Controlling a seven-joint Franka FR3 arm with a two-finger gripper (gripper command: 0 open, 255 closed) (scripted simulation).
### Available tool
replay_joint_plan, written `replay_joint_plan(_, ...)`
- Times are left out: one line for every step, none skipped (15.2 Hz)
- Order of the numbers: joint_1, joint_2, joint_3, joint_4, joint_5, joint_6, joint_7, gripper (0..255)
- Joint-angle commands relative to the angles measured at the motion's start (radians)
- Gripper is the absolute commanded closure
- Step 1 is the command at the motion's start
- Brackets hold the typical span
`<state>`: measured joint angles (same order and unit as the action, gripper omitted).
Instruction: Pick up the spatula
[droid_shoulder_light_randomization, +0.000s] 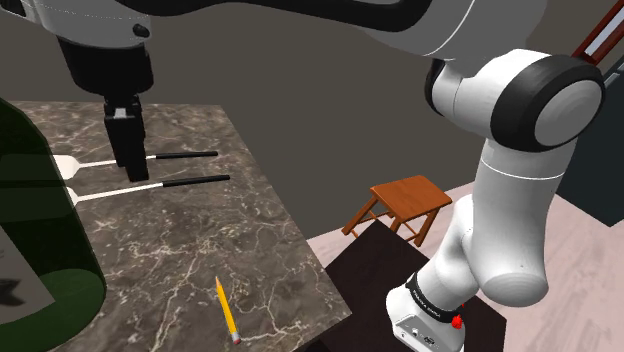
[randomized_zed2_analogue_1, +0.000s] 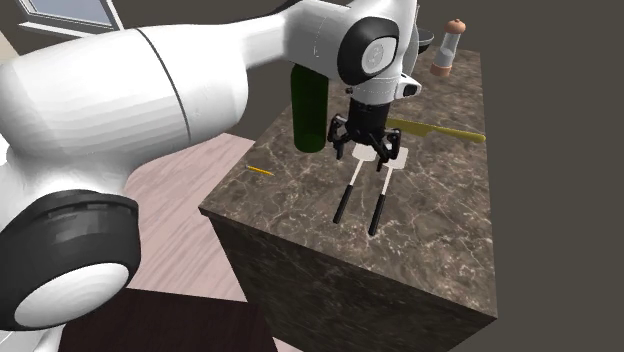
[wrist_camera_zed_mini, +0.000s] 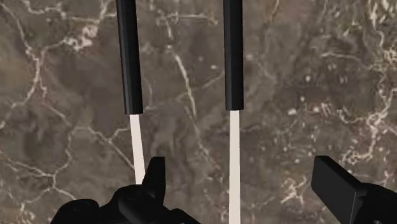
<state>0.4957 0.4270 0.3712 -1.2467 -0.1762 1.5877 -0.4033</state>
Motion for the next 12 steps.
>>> replay_joint_plan(0.013, 0.017, 0.006, 0.006, -0.010, 0.008, -0.009, 0)
replay_joint_plan(0.011, 0.015, 0.005, -0.012, -0.010, 0.023, -0.008, 0)
replay_joint_plan(0.009, 0.013, 0.005, -0.028, -0.009, 0.038, -0.007, 0)
replay_joint_plan(0.007, 0.011, 0.005, -0.045, -0.009, 0.052, -0.007, 0)
replay_joint_plan(0.005, 0.010, 0.005, -0.060, -0.008, 0.066, -0.006, 0)
replay_joint_plan(0.004, 0.009, 0.005, -0.075, -0.008, 0.080, -0.005, 0)
replay_joint_plan(0.002, 0.008, 0.004, -0.090, -0.008, 0.094, -0.004, 0)
replay_joint_plan(0.001, 0.007, 0.004, -0.099, -0.008, 0.102, -0.004, 0)
replay_joint_plan(0.001, 0.008, 0.004, -0.098, -0.008, 0.102, -0.004, 0)
replay_joint_plan(0.002, 0.008, 0.004, -0.097, -0.009, 0.102, -0.003, 255)
replay_joint_plan(0.002, 0.009, 0.004, -0.097, -0.009, 0.102, -0.004, 255)
replay_joint_plan(0.001, 0.009, 0.004, -0.097, -0.009, 0.102, -0.004, 255)
